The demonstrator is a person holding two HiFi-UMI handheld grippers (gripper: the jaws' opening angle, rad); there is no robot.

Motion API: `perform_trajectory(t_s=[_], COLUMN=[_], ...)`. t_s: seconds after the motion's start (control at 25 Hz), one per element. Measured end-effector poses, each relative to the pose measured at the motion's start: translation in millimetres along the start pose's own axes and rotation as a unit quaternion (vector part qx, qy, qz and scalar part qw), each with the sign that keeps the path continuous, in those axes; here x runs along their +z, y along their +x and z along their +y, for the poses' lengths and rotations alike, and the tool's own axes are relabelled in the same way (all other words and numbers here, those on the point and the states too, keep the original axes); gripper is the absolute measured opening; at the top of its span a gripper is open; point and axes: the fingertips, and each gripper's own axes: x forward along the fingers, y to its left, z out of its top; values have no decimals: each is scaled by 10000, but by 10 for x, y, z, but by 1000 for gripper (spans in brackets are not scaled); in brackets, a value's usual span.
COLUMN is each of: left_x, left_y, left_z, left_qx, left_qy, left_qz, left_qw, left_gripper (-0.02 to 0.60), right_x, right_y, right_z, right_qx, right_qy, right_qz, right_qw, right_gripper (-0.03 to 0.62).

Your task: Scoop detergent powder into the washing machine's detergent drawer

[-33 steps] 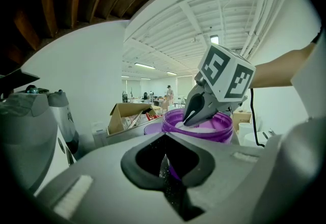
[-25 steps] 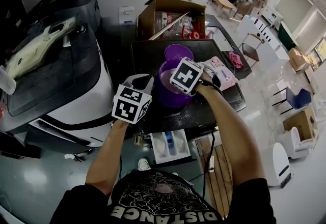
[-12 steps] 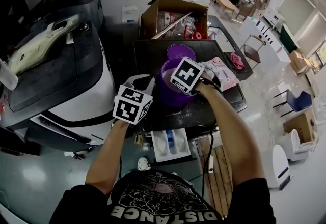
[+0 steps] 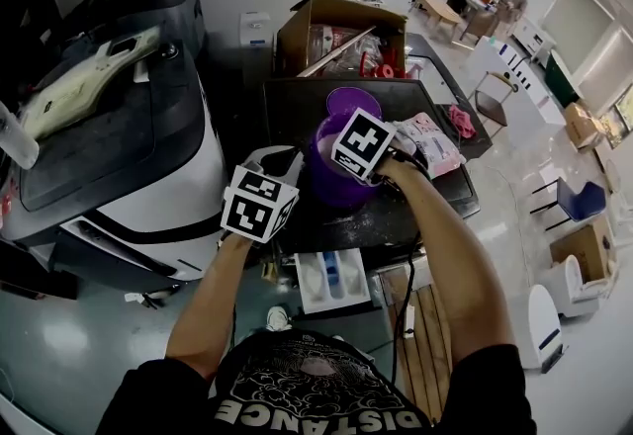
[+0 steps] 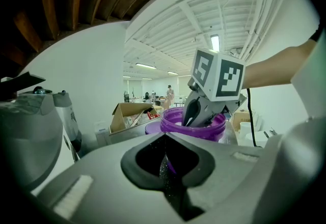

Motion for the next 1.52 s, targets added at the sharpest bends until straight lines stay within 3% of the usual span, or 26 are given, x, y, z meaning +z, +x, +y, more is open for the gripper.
perform_trajectory(t_s=[0.56, 1.52], left_x=[-11, -68], left_y=[-81, -83], left_z=[-10, 4], left_qx=[79, 125], left_qy=[-7, -30], left_qz=[-17, 53], left_qw=[10000, 9999], left_gripper=[5, 5], right_x=[-14, 43], right_y=[23, 21], right_z=[102, 187], right_qx=[440, 1290], right_qy=[174, 911], right_qz=[134, 208], right_qw=[9988, 9872], right_gripper=[37, 37])
